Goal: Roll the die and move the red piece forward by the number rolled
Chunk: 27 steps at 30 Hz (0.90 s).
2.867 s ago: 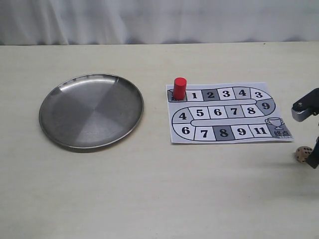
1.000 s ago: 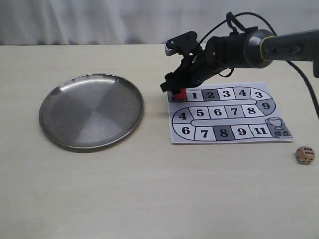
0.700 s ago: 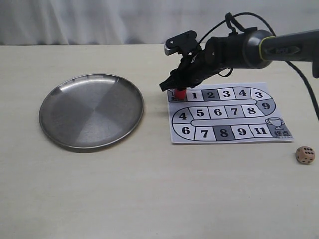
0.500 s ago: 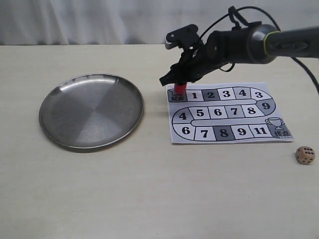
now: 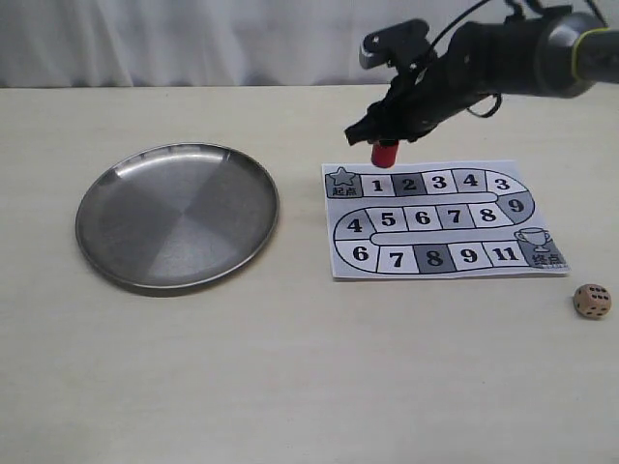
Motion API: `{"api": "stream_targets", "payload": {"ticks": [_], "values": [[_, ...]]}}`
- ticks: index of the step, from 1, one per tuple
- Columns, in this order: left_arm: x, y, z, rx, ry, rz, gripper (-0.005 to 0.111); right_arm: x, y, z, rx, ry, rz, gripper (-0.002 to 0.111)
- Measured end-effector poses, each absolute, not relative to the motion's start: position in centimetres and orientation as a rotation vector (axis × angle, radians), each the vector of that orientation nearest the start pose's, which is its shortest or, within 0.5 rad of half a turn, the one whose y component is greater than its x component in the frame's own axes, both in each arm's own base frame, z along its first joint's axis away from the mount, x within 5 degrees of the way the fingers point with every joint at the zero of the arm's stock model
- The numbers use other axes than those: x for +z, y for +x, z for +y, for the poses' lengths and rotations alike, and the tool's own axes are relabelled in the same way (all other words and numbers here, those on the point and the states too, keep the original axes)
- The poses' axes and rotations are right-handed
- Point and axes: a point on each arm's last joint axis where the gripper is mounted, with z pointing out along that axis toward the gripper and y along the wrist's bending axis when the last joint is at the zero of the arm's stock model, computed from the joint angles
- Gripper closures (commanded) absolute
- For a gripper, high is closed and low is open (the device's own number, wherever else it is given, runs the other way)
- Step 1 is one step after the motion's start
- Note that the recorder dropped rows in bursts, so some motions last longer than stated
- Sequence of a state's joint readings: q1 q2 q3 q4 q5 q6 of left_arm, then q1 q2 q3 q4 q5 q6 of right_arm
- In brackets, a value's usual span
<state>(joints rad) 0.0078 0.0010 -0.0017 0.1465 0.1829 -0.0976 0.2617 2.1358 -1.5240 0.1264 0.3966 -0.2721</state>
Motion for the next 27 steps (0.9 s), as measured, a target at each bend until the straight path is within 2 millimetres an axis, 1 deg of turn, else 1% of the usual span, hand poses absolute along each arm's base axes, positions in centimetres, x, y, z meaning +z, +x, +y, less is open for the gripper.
{"api": "stream_targets", "payload": {"ticks": [2, 3, 16, 18, 20, 26, 27], "values": [[19.7, 5.6, 0.3, 0.063, 0.012, 1.664, 0.107, 13.4, 45.2, 12.6, 0.102, -0.543, 2.48, 0.104], [19.7, 5.6, 0.3, 0.063, 0.012, 1.664, 0.107, 12.8, 45.3, 12.6, 0.1, -0.542, 2.483, 0.104], [19.7, 5.6, 0.3, 0.063, 0.012, 1.664, 0.107, 12.9, 45.4, 12.6, 0.099, -0.538, 2.469, 0.104], [19.7, 5.6, 0.3, 0.063, 0.012, 1.664, 0.107, 13.4, 45.3, 12.6, 0.101, -0.541, 2.472, 0.104], [19.7, 5.6, 0.3, 0.063, 0.012, 1.664, 0.107, 14.7, 45.1, 12.5, 0.103, -0.539, 2.457, 0.104], [19.7, 5.6, 0.3, 0.063, 0.012, 1.664, 0.107, 21.1, 44.4, 12.3, 0.108, -0.515, 2.325, 0.104], [19.7, 5.6, 0.3, 0.063, 0.012, 1.664, 0.107, 21.9, 44.2, 12.2, 0.107, -0.51, 2.307, 0.104]]}}
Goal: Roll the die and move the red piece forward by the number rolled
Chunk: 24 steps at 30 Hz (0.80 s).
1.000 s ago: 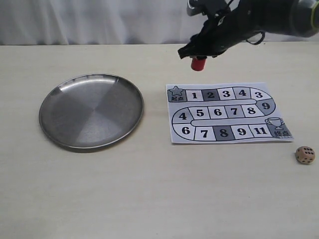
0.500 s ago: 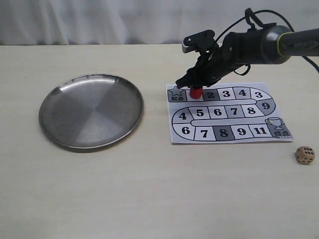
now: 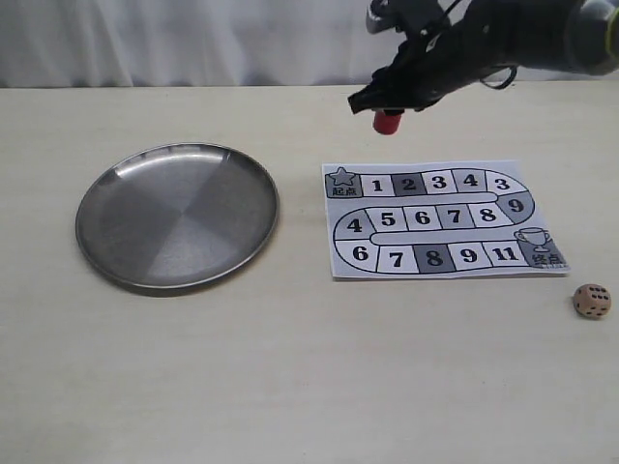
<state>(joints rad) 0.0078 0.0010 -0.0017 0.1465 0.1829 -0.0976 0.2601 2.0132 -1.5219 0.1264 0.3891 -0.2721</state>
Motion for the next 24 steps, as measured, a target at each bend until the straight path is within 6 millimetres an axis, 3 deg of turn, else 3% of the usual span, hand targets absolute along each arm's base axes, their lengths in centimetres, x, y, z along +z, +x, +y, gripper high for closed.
{"api": "stream_targets", "payload": {"ticks": [3, 7, 11, 20, 24], "values": [[19.7, 5.6, 0.3, 0.063, 0.012, 1.664, 0.107, 23.8, 44.0, 11.6, 0.101, -0.485, 2.259, 0.104], [19.7, 5.6, 0.3, 0.063, 0.012, 1.664, 0.107, 23.8, 44.3, 10.4, 0.089, -0.457, 2.266, 0.104], [19.7, 5.6, 0.3, 0.063, 0.012, 1.664, 0.107, 21.5, 44.6, 9.5, 0.078, -0.437, 2.322, 0.104], [19.7, 5.6, 0.3, 0.063, 0.012, 1.664, 0.107, 12.9, 45.1, 9.1, 0.073, -0.453, 2.52, 0.104], [19.7, 5.6, 0.3, 0.063, 0.012, 1.664, 0.107, 12.7, 45.2, 9.1, 0.072, -0.448, 2.513, 0.104]]}}
